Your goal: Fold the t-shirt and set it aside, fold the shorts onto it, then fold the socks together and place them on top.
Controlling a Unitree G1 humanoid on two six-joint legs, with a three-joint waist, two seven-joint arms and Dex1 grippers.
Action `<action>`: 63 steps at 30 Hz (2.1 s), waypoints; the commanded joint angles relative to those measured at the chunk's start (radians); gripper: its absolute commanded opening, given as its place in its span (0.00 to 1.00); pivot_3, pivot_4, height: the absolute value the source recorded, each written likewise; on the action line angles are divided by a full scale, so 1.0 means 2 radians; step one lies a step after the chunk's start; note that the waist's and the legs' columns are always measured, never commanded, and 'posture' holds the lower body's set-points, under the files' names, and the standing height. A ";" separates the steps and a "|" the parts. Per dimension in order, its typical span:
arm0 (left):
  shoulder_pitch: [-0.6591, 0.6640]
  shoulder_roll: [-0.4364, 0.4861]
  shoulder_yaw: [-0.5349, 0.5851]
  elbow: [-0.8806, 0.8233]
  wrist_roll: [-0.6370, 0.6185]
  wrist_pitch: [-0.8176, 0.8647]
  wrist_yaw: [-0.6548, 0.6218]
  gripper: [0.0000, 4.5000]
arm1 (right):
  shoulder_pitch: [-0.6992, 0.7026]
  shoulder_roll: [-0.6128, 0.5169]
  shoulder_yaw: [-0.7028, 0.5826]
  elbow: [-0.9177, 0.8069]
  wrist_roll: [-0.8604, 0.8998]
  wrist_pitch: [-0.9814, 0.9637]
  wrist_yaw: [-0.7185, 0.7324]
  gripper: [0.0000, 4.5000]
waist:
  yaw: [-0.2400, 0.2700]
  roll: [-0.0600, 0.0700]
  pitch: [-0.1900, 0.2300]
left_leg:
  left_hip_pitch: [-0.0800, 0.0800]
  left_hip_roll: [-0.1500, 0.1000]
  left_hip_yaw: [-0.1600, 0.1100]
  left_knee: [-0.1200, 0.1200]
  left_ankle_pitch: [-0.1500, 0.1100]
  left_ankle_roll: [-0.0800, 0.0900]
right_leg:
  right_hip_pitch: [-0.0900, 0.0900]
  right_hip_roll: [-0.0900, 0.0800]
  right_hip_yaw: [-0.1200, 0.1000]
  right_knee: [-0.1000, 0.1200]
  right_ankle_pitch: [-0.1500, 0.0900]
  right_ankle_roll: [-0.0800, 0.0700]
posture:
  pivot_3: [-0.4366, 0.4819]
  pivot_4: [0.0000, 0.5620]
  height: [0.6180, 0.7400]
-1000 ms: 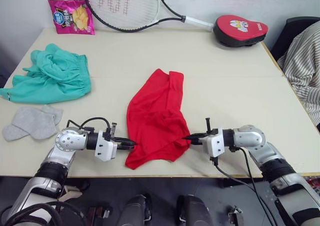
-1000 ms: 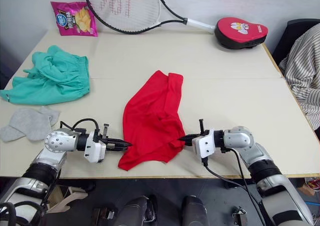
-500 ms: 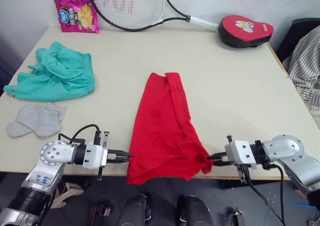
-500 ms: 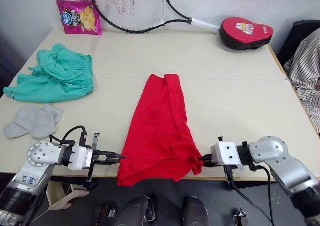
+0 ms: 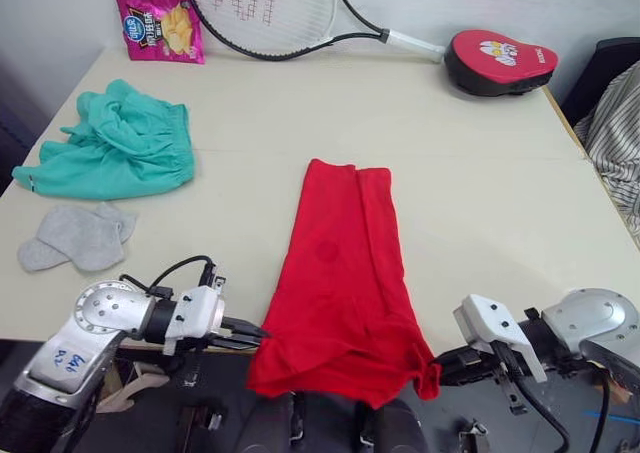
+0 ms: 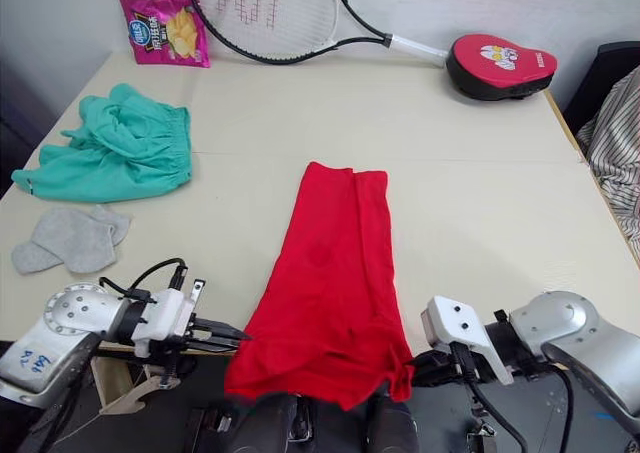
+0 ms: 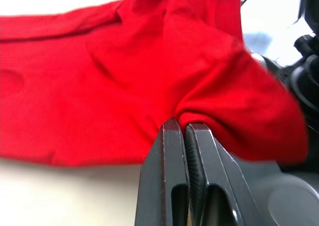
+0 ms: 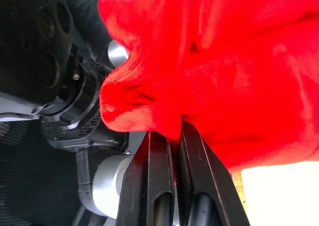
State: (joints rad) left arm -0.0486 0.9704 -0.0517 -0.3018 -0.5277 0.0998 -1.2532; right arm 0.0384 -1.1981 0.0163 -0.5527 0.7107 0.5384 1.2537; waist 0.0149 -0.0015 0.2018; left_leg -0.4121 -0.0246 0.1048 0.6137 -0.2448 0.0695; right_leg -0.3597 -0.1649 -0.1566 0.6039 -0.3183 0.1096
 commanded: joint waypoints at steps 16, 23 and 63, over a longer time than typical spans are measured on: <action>-0.448 -0.197 -0.036 0.487 0.101 0.080 0.080 0.01 | -0.421 0.220 0.043 0.467 -0.160 -0.100 -0.077 0.00 | 0.004 -0.002 0.001 | -0.008 0.001 0.002 0.008 0.005 0.004 | -0.005 0.008 -0.002 0.007 0.001 0.001 | 0.48 0.27 1.00; -0.554 -0.262 -0.013 0.705 0.154 -0.004 0.127 0.01 | -0.512 0.284 0.036 0.685 -0.238 -0.209 -0.109 0.00 | -0.003 -0.003 0.001 | -0.010 0.001 0.002 0.009 0.006 0.005 | -0.008 0.007 -0.002 0.008 0.002 0.003 | 0.48 0.27 1.00; -0.317 -0.226 0.011 0.432 0.175 -0.285 -0.039 1.00 | -0.212 0.285 0.034 0.281 -0.246 -0.277 -0.066 0.99 | -0.020 -0.003 0.001 | -0.010 0.001 0.001 0.011 0.005 0.004 | -0.008 0.007 0.000 0.011 0.003 0.002 | 0.48 0.27 1.00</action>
State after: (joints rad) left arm -0.6807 0.5222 -0.0204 0.6045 -0.2063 -0.4131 -1.3623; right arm -0.3880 -0.6328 0.0783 0.0569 0.2535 0.0059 1.1594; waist -0.0255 -0.0066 0.2040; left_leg -0.4316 -0.0231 0.1062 0.6360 -0.2340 0.0771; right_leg -0.3754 -0.1519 -0.1566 0.6262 -0.3123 0.1123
